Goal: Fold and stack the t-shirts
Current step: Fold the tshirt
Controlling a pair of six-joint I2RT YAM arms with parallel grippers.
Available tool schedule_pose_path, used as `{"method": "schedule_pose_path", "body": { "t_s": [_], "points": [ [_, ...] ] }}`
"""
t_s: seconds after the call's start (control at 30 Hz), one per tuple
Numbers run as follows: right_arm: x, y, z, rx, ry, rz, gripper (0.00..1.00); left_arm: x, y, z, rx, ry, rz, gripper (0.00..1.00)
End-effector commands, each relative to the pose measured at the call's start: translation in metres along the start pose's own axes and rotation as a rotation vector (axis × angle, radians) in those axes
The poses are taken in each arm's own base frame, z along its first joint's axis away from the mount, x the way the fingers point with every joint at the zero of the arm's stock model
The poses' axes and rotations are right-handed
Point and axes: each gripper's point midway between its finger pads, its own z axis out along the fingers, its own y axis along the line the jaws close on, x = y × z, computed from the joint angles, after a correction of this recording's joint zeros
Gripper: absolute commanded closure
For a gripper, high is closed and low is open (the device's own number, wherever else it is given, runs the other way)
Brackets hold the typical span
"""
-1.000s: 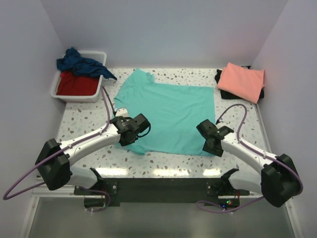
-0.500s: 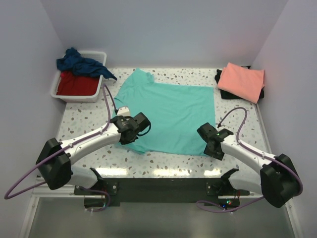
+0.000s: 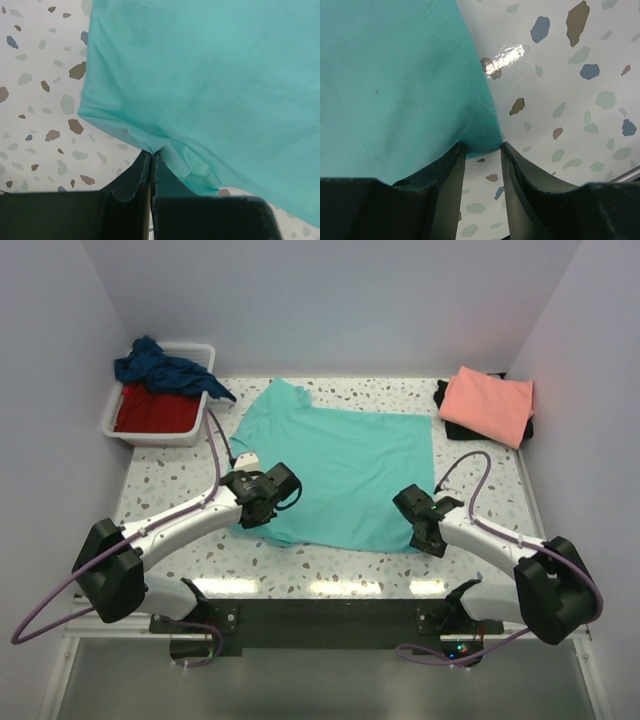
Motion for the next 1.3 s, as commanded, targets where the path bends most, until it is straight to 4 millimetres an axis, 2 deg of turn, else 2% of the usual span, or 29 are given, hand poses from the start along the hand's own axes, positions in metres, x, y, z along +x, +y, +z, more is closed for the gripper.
{"method": "schedule_pose_path", "body": {
  "t_s": [0.0, 0.17, 0.27, 0.3, 0.33, 0.53, 0.83, 1.03, 1.27],
  "points": [
    [-0.017, 0.012, 0.003, -0.012, -0.074, 0.025, 0.65, -0.016, -0.008, -0.002, 0.024, -0.034, -0.028, 1.0],
    [-0.012, 0.013, 0.008, -0.014, -0.064, 0.025, 0.75, -0.021, -0.005, -0.004, 0.022, -0.042, -0.037, 1.0],
    [-0.011, 0.01, 0.008, -0.006, -0.059, 0.024, 0.86, -0.024, -0.004, -0.004, 0.021, -0.045, -0.045, 1.0],
    [-0.012, 0.012, 0.007, -0.009, -0.061, 0.026, 0.96, -0.025, -0.003, -0.004, 0.018, -0.046, -0.047, 1.0],
    [-0.012, 0.009, 0.006, 0.002, -0.058, 0.022, 1.0, -0.027, -0.004, -0.005, 0.018, -0.047, -0.048, 1.0],
    [-0.021, 0.002, -0.008, 0.019, -0.074, 0.038, 1.0, -0.034, 0.003, -0.013, 0.014, -0.064, -0.064, 1.0],
    [-0.029, -0.002, -0.034, -0.035, -0.08, 0.07, 1.0, -0.036, 0.034, -0.036, -0.009, -0.071, -0.122, 1.0],
    [-0.035, -0.003, -0.045, -0.053, -0.089, 0.084, 1.0, -0.046, 0.05, -0.053, -0.018, -0.109, -0.173, 1.0],
    [-0.046, 0.0, -0.052, -0.057, -0.119, 0.1, 1.0, -0.061, 0.05, -0.063, -0.01, -0.151, -0.201, 1.0]
  ]
}}
